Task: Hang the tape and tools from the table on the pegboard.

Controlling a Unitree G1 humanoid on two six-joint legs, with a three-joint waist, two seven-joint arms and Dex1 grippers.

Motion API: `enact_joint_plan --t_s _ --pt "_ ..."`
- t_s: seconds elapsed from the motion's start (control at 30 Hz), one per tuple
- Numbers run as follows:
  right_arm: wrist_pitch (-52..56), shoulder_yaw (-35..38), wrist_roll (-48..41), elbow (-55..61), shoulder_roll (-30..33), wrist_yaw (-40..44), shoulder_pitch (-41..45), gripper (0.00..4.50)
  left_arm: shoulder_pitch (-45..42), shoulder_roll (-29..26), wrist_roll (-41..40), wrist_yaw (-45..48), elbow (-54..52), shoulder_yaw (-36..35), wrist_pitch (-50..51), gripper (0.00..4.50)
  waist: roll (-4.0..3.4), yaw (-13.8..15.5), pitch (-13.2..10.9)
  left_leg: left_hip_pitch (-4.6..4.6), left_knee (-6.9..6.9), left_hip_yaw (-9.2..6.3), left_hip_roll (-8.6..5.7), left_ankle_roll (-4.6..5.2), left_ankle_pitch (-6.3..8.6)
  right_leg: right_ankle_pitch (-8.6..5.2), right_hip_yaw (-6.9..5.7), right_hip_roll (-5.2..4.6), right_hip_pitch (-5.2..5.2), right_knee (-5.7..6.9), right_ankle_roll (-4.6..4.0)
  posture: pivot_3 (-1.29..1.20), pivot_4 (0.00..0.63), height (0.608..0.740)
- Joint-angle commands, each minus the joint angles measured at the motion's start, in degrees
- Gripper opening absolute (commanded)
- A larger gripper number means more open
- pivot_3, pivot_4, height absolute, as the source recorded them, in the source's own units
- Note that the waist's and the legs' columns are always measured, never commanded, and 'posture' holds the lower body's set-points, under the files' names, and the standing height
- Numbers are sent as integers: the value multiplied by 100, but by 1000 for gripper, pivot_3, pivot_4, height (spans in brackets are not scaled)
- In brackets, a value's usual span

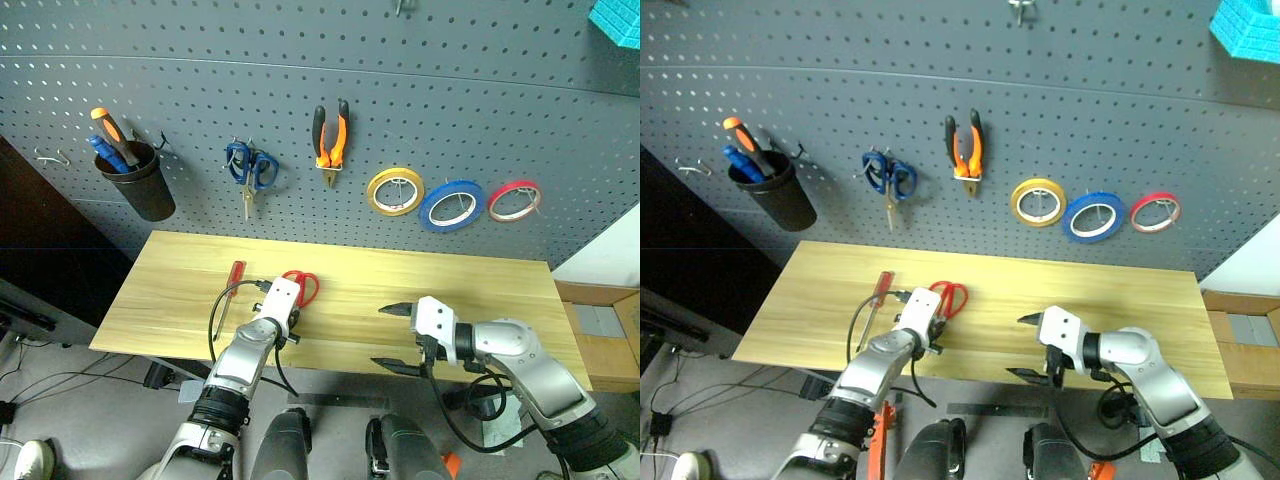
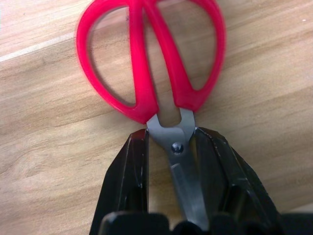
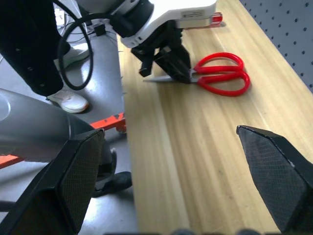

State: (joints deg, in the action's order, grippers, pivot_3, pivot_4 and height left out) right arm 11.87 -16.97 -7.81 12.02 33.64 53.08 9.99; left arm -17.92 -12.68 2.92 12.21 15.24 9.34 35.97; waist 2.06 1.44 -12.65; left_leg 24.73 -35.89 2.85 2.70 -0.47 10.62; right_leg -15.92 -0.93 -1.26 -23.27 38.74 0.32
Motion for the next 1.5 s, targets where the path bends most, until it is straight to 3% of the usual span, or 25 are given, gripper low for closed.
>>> enact_joint_plan --t_s 0.03,0.13,0.3,0.4,0.5,0.67,0.83,1.07,1.3,1.5 --pt "-170 142 12 -5 -73 -110 67 4500 123 -6 74 65 27 77 112 934 0 0 0 0 0 0 0 0 0 0 0 0 0 0 0 47 237 740" --pt "-235 259 -31 -14 -144 -245 51 4500 110 56 23 26 -21 -48 -11 243 0 1 0 0 -1 0 -1 0 0 0 0 0 1 0 0 55 223 740" --pt "-112 663 -397 493 -319 -555 -322 4500 266 59 -59 31 -610 -247 -281 243 1 2 1 2 0 0 -1 -1 0 0 0 0 0 -2 1 62 193 740" --pt "326 1049 -1080 1224 -667 -912 -591 4500 648 33 -78 -42 -1441 -354 -505 243 0 -7 3 10 10 0 1 -5 2 0 -1 0 -8 -5 1 67 167 740" --pt "715 1314 -1633 1993 -1081 -1453 -784 4500 1388 -91 -28 -39 -2711 -394 -849 243 0 -14 21 10 10 -2 4 -12 5 0 -2 0 -13 3 1 68 135 740" --pt "1000 1426 -2276 2594 -1559 -1951 -925 4500 2284 -237 209 -288 -3767 -581 -1924 243 1 -6 161 9 11 0 3 -17 9 0 -1 0 -10 -3 1 81 89 740" --pt "946 1526 -2348 2457 -1995 -2486 -604 4500 2448 -246 510 -684 -3949 -812 -2657 243 1 -4 365 2 5 5 2 -16 9 3 1 0 -4 -10 2 89 46 740" --pt "701 1357 -2073 2092 -2155 -2588 -98 4500 1458 -138 497 -798 -3265 -897 -2882 243 12 22 621 -1 -3 15 0 -9 5 9 1 1 4 -9 4 82 23 740" --pt "555 1388 -1890 1895 -2301 -2795 158 4500 702 -117 322 -785 -2610 -1064 -3015 243 27 -7 680 -5 -6 30 4 -6 5 9 17 14 0 3 4 67 22 740" --pt "625 1453 -1938 2048 -2229 -2859 76 4500 754 -17 163 -850 -2579 -1300 -2833 243 27 -10 697 -11 -9 34 4 -6 5 9 22 15 0 15 4 63 33 740"
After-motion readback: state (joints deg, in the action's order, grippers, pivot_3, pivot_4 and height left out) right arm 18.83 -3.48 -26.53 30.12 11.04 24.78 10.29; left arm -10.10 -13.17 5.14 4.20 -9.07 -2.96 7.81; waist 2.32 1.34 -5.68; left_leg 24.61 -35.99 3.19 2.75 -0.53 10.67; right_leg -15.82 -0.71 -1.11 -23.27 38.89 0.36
